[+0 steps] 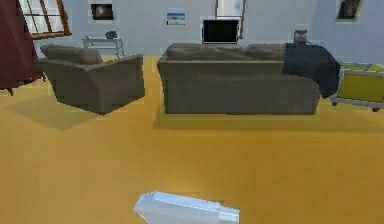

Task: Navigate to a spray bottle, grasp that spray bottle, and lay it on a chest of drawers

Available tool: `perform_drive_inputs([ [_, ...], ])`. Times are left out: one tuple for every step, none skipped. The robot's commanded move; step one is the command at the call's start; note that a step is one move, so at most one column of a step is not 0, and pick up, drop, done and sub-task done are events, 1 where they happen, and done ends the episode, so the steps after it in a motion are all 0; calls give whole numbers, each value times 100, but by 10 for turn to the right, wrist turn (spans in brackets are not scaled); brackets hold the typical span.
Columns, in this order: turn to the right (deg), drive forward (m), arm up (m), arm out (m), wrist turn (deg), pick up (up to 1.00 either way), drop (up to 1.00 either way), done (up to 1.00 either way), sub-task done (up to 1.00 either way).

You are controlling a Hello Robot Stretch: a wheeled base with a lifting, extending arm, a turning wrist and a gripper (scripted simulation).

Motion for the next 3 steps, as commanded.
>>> perform_drive_inputs([
  [450,0,0,0,0,0,0,0,0],
  [0,50,0,0,0,0,0,0,0],
  [450,0,0,0,0,0,0,0,0],
])
